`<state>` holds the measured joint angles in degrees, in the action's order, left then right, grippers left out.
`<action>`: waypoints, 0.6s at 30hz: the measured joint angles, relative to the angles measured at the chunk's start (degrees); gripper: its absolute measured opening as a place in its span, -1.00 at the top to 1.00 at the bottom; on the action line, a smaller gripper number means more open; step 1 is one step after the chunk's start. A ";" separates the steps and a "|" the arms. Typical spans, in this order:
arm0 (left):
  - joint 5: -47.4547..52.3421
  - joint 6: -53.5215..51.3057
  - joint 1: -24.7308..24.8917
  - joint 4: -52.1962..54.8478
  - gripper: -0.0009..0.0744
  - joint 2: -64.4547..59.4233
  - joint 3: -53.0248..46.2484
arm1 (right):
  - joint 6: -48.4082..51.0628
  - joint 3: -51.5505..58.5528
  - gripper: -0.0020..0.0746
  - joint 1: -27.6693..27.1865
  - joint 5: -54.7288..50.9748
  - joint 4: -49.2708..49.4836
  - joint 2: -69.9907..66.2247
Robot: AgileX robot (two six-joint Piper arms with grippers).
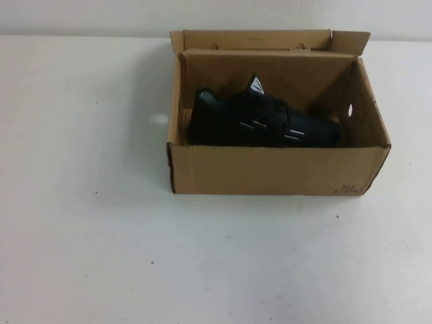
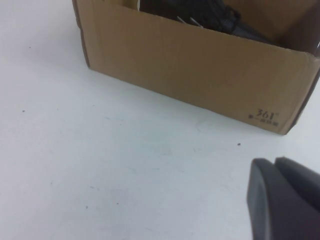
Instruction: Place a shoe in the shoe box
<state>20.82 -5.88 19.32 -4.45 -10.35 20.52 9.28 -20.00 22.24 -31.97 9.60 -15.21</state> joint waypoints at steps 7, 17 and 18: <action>-0.36 5.88 -8.16 5.10 0.97 5.95 -8.09 | 0.00 0.00 0.99 0.00 0.00 1.24 0.00; -4.12 12.03 -10.33 8.56 0.97 10.80 -21.07 | 0.00 0.00 0.99 0.00 0.00 1.66 0.00; -3.72 12.43 -10.33 8.65 0.97 10.80 -21.61 | 0.00 0.00 0.99 0.00 0.00 1.66 0.00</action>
<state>17.10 6.54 8.99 4.20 0.44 -1.09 9.28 -20.00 22.24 -31.97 11.26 -15.21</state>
